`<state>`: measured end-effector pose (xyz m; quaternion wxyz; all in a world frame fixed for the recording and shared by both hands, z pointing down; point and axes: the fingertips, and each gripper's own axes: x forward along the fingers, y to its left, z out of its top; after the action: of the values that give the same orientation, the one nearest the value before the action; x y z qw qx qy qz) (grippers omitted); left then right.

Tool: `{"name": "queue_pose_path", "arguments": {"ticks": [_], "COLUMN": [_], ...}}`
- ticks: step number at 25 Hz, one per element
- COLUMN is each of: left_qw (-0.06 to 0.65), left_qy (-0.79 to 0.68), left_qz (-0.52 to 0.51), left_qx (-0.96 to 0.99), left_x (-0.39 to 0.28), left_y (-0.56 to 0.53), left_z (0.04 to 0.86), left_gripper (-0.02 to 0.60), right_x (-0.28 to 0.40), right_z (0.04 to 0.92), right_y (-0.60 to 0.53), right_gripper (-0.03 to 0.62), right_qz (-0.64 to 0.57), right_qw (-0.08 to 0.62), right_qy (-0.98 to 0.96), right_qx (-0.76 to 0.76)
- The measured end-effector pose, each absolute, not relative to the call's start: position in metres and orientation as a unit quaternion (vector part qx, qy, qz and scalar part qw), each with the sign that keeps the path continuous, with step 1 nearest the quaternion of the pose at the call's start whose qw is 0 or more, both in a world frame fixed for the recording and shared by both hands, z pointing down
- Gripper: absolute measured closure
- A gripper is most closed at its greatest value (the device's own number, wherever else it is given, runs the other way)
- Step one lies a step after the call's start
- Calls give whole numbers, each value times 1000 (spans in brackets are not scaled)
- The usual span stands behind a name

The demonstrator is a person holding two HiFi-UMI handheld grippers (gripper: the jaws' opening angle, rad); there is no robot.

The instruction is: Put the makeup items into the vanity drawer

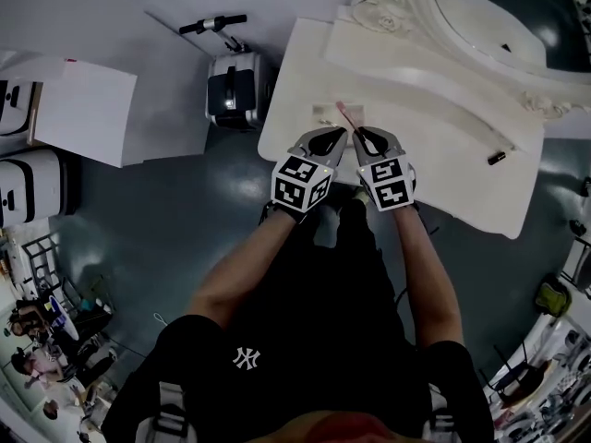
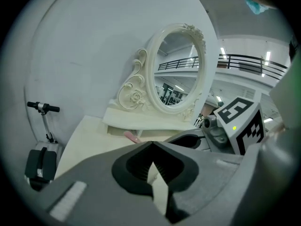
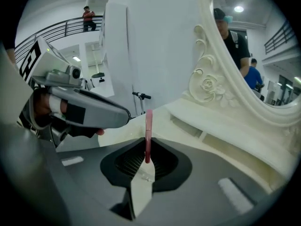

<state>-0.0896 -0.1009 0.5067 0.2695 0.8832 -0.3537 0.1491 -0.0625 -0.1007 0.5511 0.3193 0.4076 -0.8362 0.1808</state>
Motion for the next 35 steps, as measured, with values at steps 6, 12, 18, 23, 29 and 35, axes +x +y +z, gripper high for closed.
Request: {"name": "queue_pose_path", "arguments": {"ticks": [6, 12, 18, 23, 29, 35], "left_qw": [281, 286, 289, 289, 284, 274], "left_qy": [-369, -379, -380, -376, -361, -333], "left_qz": [145, 145, 146, 149, 152, 152], "left_qx": [874, 868, 866, 868, 875, 889], "left_x": [-104, -112, -115, -112, -97, -67], "left_y": [-108, -112, -115, -116, -114, -113], "left_z": [514, 520, 522, 523, 521, 512], "left_gripper": [581, 581, 581, 581, 581, 581], "right_x": [-82, -96, -101, -98, -79, -48], "right_z": [575, 592, 600, 602, 583, 552], "right_y": [-98, -96, -94, -92, -97, -101], "right_gripper": [530, 530, 522, 493, 555, 568], "right_qz": [147, 127, 129, 135, 145, 160], "right_qw": [387, 427, 443, 444, 407, 348], "right_qy": [-843, -843, -841, -839, -835, -828], "right_qx": [344, 300, 281, 285, 340, 409]}}
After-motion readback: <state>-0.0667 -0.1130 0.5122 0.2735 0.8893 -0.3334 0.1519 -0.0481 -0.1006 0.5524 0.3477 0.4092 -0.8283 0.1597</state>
